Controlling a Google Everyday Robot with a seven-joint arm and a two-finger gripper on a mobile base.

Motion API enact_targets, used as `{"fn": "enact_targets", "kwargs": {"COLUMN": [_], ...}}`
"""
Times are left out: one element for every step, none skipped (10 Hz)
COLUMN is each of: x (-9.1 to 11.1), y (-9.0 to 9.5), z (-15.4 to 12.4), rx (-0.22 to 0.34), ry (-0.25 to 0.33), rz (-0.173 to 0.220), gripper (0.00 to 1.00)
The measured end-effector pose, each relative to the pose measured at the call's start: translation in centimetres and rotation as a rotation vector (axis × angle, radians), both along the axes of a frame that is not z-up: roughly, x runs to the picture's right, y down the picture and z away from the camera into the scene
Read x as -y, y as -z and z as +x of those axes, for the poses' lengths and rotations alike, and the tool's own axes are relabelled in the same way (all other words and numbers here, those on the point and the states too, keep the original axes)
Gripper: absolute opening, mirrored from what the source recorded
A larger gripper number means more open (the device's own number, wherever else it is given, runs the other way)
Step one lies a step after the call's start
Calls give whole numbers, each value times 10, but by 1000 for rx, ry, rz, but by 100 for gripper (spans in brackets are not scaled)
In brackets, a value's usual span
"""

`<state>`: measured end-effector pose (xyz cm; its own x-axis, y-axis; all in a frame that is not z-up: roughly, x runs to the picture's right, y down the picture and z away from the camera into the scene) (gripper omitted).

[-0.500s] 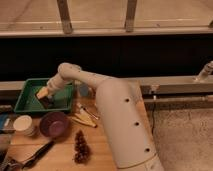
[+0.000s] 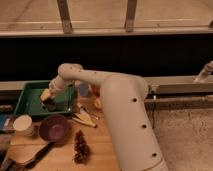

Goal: Wipe tray with eraser

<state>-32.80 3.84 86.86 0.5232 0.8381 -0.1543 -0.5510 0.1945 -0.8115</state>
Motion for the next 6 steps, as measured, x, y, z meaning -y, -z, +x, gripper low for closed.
{"fn": "enact_targets", "kwargs": {"x": [13,20,28,35,40,44], "y": [-12,-22,-33,-46,-57,-63], "z": [19,28,36,44,49,52], "rx": [-38,-60,-81,-101,-117,-124], "ry": [8,14,20,27,32,34], "rz": [1,0,-1,-1,-2,-1], "gripper": [0,0,0,0,0,0]}}
